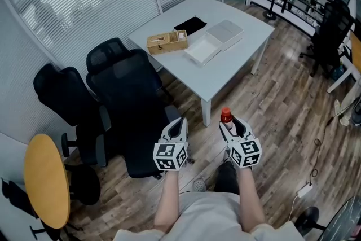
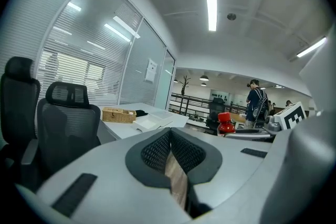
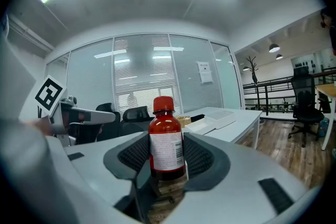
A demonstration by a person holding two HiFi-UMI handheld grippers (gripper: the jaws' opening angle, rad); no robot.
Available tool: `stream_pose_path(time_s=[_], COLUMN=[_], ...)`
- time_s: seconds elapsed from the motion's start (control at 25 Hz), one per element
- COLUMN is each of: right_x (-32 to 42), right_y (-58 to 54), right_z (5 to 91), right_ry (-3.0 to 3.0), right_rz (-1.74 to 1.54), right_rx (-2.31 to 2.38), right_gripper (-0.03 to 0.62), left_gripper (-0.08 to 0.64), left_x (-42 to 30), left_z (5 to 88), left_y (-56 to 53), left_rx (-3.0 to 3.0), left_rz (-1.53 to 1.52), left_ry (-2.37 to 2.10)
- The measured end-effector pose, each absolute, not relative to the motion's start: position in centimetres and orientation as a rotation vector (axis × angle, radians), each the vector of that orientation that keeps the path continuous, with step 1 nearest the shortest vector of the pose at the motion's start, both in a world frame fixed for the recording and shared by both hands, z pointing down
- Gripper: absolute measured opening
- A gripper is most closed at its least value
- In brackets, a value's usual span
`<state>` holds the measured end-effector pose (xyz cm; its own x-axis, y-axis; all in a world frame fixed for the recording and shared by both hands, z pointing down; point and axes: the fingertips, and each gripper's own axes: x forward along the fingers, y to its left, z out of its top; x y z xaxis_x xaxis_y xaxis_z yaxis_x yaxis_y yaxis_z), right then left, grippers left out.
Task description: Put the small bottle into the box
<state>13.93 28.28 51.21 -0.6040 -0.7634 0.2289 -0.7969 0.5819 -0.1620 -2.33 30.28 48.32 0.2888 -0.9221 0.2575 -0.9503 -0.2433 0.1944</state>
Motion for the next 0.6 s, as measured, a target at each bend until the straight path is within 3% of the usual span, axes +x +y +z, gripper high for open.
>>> stream_pose_path(time_s=[0.6], right_x=[18.0], right_y=[12.2], right_z=[51.6], right_ry=[-2.718], right_rz=[0.421], right_rx=[1.239], right_gripper=[0.209], left_gripper=[0.028], left_x=[0.8], left_z=[48.6], left_y=[15.6], left_rx=[2.160], left_rz=[0.142], left_ry=[-1.798])
